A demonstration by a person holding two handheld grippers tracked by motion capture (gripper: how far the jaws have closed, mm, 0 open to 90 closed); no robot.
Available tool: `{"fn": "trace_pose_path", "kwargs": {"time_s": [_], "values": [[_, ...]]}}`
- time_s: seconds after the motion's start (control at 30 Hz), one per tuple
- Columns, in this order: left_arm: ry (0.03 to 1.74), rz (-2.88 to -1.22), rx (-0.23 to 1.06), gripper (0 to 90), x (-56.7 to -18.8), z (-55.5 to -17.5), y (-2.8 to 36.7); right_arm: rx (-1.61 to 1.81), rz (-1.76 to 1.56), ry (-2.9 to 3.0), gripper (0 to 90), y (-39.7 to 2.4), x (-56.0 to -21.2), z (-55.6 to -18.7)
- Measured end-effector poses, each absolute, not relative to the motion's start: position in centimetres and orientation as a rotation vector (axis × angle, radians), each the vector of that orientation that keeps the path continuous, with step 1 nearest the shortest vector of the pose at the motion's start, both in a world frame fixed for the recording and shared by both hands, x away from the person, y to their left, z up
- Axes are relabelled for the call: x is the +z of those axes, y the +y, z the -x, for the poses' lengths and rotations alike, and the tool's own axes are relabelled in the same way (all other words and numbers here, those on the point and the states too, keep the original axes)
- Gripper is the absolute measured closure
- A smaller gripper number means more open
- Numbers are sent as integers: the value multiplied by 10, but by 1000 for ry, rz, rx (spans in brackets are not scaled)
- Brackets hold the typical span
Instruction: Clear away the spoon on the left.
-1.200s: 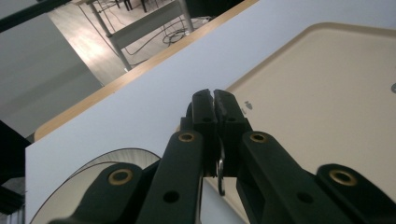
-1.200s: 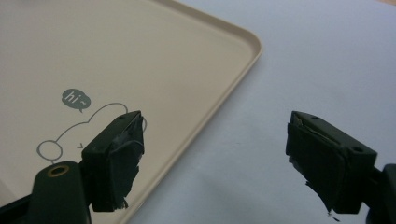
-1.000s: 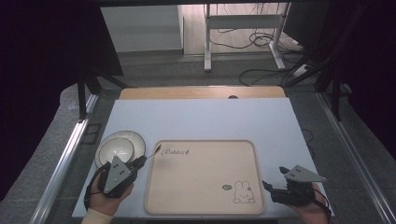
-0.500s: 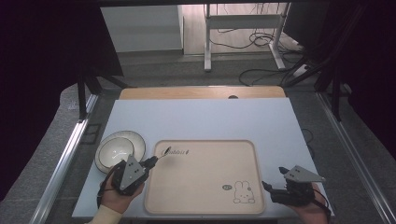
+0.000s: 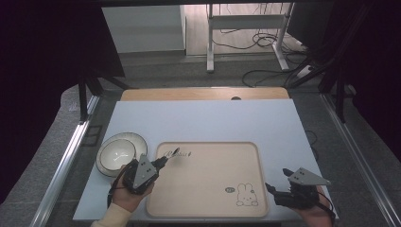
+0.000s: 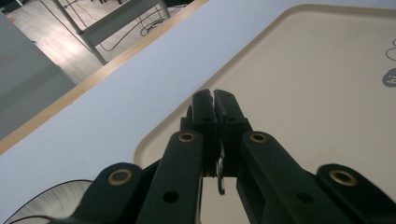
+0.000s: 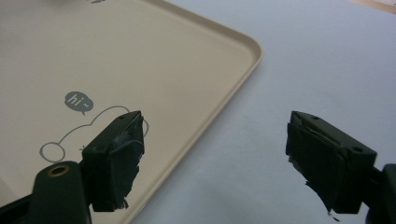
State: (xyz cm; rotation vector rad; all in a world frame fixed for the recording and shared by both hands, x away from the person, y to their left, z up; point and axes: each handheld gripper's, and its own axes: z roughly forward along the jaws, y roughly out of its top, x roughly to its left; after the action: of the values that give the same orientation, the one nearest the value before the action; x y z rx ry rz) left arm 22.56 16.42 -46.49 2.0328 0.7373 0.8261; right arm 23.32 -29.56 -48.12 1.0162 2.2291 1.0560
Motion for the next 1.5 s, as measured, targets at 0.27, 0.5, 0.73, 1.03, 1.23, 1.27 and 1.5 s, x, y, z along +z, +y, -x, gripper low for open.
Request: {"fn": "trace_pose_path", "kwargs": {"time_s": [0.27,0.5,0.73,1.03,1.23,1.27,1.5], "values": [[721,-2059,840,895,-467,-233,156,1058,-1019,2231,200,-296,-481,-233],[708,-2086,835,894,-471,-239,148,1057,-1017,2236,200,-296,-482,-233],[693,-2165,845,892,-479,-240,140,1051,-1013,2243,200,-296,-482,-233],[683,-2237,878,862,-487,-239,132,1043,-1010,2251,199,-296,-483,-233],[693,-2305,818,800,-497,-239,125,1042,-1013,2250,199,-296,-483,-233],[700,-2330,780,780,-499,-240,124,1041,-1013,2250,199,-296,-483,-233],[717,-2415,606,579,-507,-241,117,1040,-1014,2247,199,-297,-483,-233]]}}
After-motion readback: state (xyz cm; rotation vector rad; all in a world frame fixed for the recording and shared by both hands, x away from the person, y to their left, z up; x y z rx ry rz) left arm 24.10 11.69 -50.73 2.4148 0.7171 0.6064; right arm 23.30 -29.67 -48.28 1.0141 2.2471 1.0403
